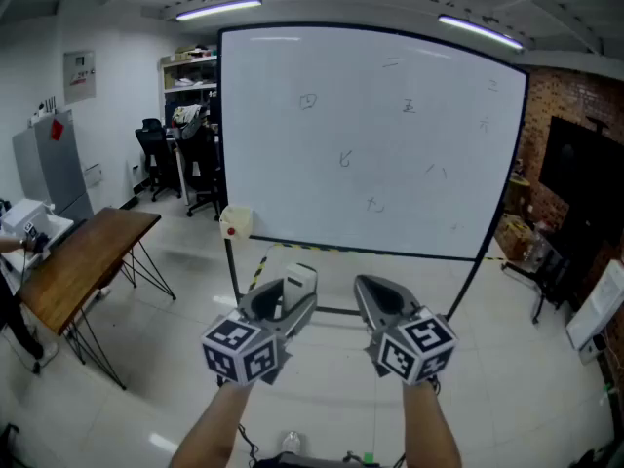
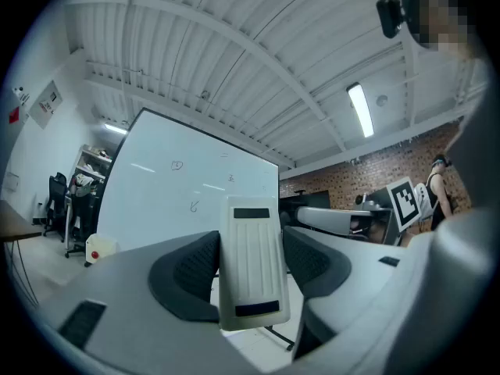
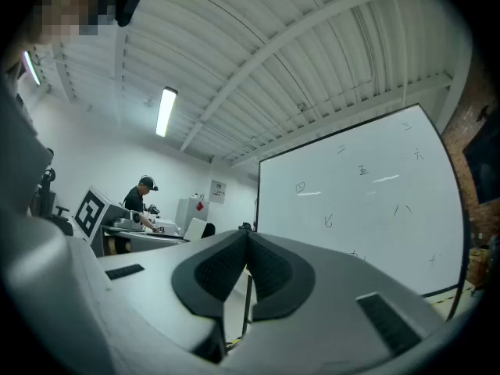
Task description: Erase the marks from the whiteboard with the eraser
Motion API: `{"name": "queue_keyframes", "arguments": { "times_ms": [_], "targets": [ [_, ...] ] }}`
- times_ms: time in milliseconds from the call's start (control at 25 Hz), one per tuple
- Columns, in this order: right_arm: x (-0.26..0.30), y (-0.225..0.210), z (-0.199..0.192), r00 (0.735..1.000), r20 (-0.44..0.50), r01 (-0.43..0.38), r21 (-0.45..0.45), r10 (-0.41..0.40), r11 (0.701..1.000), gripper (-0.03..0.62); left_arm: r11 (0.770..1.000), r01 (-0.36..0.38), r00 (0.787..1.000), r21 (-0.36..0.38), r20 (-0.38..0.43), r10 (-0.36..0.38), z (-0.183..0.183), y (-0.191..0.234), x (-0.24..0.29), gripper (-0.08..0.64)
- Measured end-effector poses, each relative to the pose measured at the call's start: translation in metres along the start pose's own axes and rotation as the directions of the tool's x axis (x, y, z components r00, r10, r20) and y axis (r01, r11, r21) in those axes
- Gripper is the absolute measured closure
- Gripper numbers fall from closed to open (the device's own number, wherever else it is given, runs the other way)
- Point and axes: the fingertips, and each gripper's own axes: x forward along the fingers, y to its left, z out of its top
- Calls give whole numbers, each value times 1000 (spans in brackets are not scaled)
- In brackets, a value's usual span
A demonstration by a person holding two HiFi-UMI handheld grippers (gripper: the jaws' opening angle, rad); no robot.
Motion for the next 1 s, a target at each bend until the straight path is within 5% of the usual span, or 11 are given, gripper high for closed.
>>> {"name": "queue_keyframes", "arguments": {
  "times_ms": [520, 1000],
  "targets": [
    [147, -74, -12, 1000, 11, 19, -29, -19, 999, 600, 999, 5, 998, 51, 54, -8, 27, 138, 98, 308],
    [306, -148, 29, 994, 99, 65, -96, -56, 993, 600, 993, 61, 992, 101, 105, -71, 81, 280, 209, 308]
  ]
}}
